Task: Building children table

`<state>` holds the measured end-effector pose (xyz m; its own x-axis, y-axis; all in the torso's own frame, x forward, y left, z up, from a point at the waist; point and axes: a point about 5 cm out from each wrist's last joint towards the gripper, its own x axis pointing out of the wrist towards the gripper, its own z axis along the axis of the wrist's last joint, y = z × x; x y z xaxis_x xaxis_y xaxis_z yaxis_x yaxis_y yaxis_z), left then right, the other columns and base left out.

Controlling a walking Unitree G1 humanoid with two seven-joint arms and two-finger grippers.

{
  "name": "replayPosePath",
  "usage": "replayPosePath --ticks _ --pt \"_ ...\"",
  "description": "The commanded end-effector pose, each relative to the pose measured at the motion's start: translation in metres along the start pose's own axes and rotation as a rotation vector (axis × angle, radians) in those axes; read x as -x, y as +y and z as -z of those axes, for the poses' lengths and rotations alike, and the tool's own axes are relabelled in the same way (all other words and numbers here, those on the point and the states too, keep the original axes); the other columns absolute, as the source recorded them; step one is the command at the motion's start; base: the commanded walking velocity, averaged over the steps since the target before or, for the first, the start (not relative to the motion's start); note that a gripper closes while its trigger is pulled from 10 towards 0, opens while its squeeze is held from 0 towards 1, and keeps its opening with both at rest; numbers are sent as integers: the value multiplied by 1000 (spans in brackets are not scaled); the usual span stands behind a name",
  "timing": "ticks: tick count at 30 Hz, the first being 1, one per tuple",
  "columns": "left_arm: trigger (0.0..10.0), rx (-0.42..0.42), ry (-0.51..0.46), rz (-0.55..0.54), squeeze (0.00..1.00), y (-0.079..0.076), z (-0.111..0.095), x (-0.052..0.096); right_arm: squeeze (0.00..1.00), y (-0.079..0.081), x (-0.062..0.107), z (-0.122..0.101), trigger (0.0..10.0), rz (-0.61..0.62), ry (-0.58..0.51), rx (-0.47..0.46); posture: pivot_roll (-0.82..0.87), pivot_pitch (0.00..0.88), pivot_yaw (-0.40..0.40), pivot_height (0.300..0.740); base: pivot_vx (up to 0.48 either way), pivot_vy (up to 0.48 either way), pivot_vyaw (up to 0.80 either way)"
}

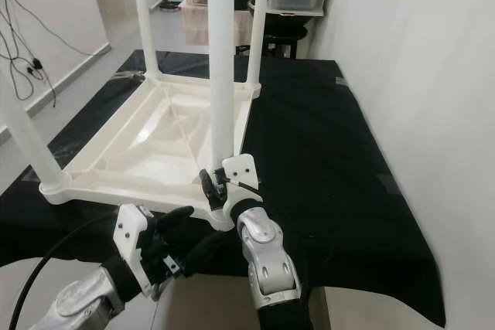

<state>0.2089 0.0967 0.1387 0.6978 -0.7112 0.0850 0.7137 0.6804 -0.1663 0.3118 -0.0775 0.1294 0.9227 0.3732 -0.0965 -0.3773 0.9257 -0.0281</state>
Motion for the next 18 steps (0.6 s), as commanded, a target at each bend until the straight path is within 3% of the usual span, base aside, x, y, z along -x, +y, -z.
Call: replayPosePath --ticks 1,3,4,6,7,8,10,11,13,15,17,18 --pt "10000 12 16 -66 0 15 3 3 1000 -6 -10 -6 10000 -149 32 -5 -35 7 -52 740 0 0 0" --pt "10000 12 16 -66 0 15 3 3 1000 -6 -10 -6 10000 -149 32 -5 -35 7 -52 740 0 0 0" --pt "10000 21 8 -89 0 21 3 2 741 -8 -12 -11 10000 -244 41 4 -35 7 -52 740 0 0 0" --pt "10000 21 8 -89 0 21 3 2 741 -8 -12 -11 10000 -244 41 4 -35 7 -52 740 0 0 0" --pt "10000 9 9 -76 0 24 2 -3 0 -19 -20 -23 10000 -327 9 27 -28 6 -56 740 0 0 0" --pt "10000 -11 4 -64 0 26 -1 -9 0 -31 -28 -35 10000 -374 -14 38 -6 0 -59 740 0 0 0" --pt "10000 -23 -4 -60 0 30 -5 -14 0 -39 -34 -46 10000 -410 -35 40 2 0 -54 740 0 0 0" --pt "10000 -42 -4 -63 0 35 -8 -17 0 -41 -39 -55 10000 -489 -47 44 -1 0 -55 740 0 0 0" --pt "10000 -42 -4 -63 0 35 -8 -17 0 -41 -39 -55 10000 -489 -47 44 -1 0 -55 740 0 0 0" --pt "10000 -59 6 -78 0 46 -12 -19 0 -36 -45 -68 10000 -657 -34 56 7 0 -58 740 0 0 0" --pt "10000 -64 9 -86 0 52 -14 -21 0 -37 -47 -74 9608 -719 -22 57 9 0 -54 740 0 0 0" --pt "10000 -65 16 -97 0 58 -14 -21 0 -39 -49 -77 196 -747 -8 66 8 0 -49 740 0 0 0"
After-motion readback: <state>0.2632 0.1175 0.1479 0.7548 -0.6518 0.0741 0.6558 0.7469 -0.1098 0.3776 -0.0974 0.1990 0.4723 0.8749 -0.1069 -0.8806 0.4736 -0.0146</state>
